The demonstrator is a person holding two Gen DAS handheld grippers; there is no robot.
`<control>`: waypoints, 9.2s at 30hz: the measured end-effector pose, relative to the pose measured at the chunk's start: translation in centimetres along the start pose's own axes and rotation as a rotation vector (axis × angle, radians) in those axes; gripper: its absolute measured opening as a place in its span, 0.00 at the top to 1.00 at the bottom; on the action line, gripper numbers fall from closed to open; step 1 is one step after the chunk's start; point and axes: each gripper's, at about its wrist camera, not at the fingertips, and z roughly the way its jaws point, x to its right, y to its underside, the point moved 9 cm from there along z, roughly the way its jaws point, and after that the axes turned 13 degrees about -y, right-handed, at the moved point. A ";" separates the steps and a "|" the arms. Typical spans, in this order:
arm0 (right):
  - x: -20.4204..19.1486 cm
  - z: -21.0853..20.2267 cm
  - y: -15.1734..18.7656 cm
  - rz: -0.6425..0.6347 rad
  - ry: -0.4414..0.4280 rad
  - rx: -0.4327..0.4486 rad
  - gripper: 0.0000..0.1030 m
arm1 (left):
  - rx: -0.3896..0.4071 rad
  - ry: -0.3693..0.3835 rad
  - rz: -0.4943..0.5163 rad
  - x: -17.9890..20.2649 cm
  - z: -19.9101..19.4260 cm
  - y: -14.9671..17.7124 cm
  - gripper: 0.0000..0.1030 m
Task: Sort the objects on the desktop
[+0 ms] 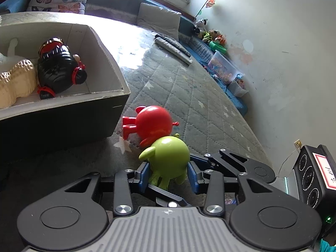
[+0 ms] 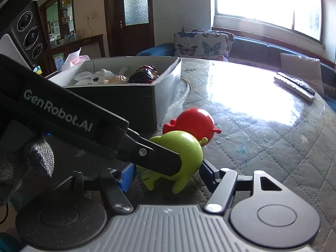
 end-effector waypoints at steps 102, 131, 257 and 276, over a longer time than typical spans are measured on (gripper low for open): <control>-0.5 0.8 -3.9 -0.082 0.022 0.020 0.26 | 0.117 -0.047 0.012 -3.6 -4.8 -1.9 0.61; 2.3 3.7 -2.4 -0.027 -0.057 -0.005 0.30 | 0.103 -0.066 0.049 -1.2 -0.2 -4.0 0.61; -11.6 4.9 -9.7 -0.106 -0.131 0.012 0.16 | 0.333 -0.512 -0.021 -12.7 -13.7 -1.9 0.60; -10.3 4.6 -5.3 0.031 -0.025 -0.038 0.04 | 0.271 -0.610 -0.033 -12.8 -12.7 2.0 0.60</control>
